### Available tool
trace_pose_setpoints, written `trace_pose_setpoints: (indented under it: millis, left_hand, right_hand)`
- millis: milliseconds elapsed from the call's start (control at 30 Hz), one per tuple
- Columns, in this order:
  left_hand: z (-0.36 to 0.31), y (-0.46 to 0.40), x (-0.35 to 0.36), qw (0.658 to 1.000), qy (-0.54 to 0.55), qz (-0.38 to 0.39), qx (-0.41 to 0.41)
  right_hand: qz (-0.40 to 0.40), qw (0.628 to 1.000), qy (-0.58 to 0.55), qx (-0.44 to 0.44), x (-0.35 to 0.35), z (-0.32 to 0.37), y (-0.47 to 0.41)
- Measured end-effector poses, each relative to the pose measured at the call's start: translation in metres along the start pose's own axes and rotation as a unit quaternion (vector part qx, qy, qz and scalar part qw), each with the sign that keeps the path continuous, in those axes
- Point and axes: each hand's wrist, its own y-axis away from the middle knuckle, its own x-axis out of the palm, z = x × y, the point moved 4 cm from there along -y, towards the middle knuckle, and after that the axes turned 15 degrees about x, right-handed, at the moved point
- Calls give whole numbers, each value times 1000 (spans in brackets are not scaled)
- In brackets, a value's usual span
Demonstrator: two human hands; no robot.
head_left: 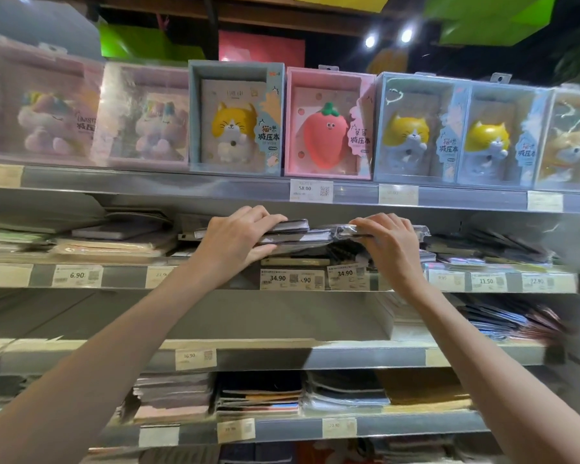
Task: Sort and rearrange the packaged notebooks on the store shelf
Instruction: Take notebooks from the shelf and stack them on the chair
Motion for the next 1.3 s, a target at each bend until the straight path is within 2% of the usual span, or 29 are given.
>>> trace_pose_setpoints:
  millis: [167, 600, 700, 967, 1100, 1300]
  left_hand:
    - [0, 7, -13, 999, -32, 2, -2]
    - [-1, 21, -105, 1000, 4, 15, -1]
    - [-10, 35, -118, 1000, 12, 19, 7]
    - [-40, 104, -94, 987, 130, 76, -58]
    - [-71, 141, -69, 969, 179, 148, -87]
    - [-129, 205, -26, 933, 273, 200, -123]
  right_hand:
    - [-25, 999, -5, -24, -5, 12, 4]
    - [-41, 995, -50, -74, -68, 73, -8]
    - [-14, 995, -40, -88, -82, 85, 4]
    - [59, 994, -10, -86, -90, 111, 70]
    - [122, 990, -9, -71, -82, 118, 116]
    - [234, 971, -12, -40, -59, 118, 204]
